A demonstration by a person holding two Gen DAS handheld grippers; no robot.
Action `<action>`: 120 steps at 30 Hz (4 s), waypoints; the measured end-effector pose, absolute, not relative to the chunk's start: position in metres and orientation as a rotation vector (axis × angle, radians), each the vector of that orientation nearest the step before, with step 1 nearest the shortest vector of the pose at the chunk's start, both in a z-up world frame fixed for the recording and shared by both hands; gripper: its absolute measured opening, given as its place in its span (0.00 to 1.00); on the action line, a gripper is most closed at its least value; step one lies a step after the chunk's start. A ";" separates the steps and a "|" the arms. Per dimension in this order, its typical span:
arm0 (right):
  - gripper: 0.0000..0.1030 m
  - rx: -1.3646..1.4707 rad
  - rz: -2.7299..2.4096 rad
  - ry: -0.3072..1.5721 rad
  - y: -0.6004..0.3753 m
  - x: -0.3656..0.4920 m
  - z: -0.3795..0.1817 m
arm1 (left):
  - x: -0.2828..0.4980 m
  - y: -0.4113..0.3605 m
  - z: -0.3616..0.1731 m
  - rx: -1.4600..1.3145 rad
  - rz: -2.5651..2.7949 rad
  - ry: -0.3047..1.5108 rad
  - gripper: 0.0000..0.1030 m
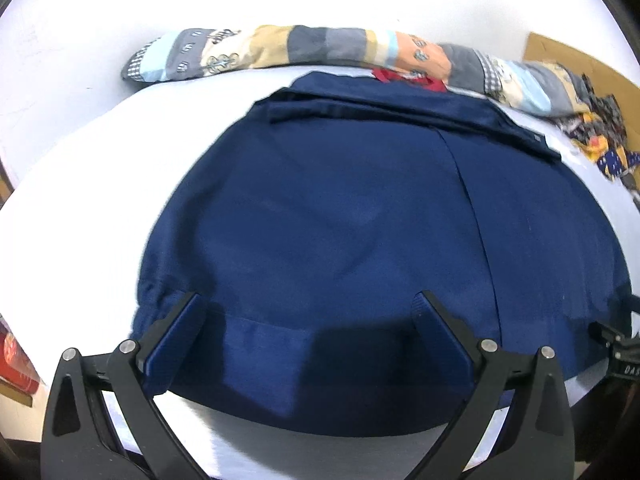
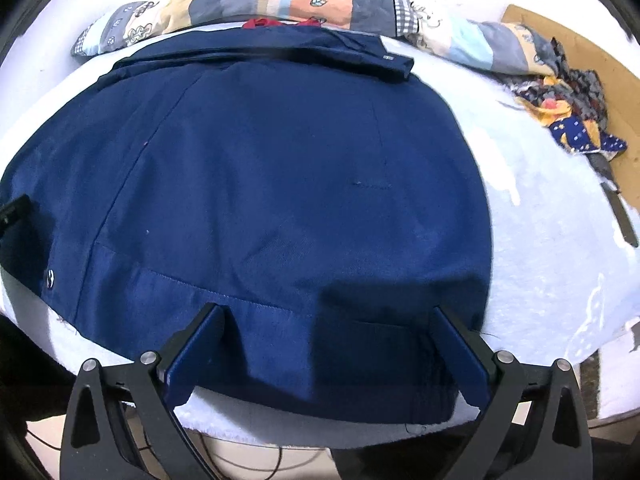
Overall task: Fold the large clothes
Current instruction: 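Grasp the jacket hem with both grippers, then lift the hem with both grippers and fold it toward the collar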
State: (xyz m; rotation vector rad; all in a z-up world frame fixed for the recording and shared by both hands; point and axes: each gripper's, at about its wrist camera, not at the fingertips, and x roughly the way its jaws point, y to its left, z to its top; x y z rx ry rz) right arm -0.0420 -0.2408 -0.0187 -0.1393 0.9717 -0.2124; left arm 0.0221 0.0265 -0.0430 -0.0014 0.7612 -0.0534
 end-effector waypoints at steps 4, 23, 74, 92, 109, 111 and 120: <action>0.98 -0.215 -0.240 0.892 -0.231 -0.050 -0.005 | 0.023 0.034 -0.041 -0.035 -0.047 0.753 1.00; 0.98 -0.380 -0.215 0.664 -0.192 -0.073 0.023 | 0.018 0.040 -0.038 -0.038 -0.024 0.732 1.00; 0.57 0.771 0.005 1.051 -0.393 -0.040 -0.027 | 0.082 0.118 -0.044 -0.218 -0.274 1.199 0.63; 0.24 0.569 0.061 1.092 -0.354 -0.025 -0.032 | 0.088 0.078 -0.051 -0.041 -0.383 1.147 0.82; 0.12 0.840 0.352 0.801 -0.375 -0.066 0.030 | 0.031 0.094 0.006 -0.173 -0.470 0.894 0.17; 0.12 0.840 0.363 0.780 -0.381 -0.076 0.039 | 0.028 0.098 0.009 -0.186 -0.465 0.887 0.17; 0.12 0.869 0.411 0.740 -0.388 -0.062 0.068 | 0.051 0.102 0.017 -0.268 -0.468 0.832 0.17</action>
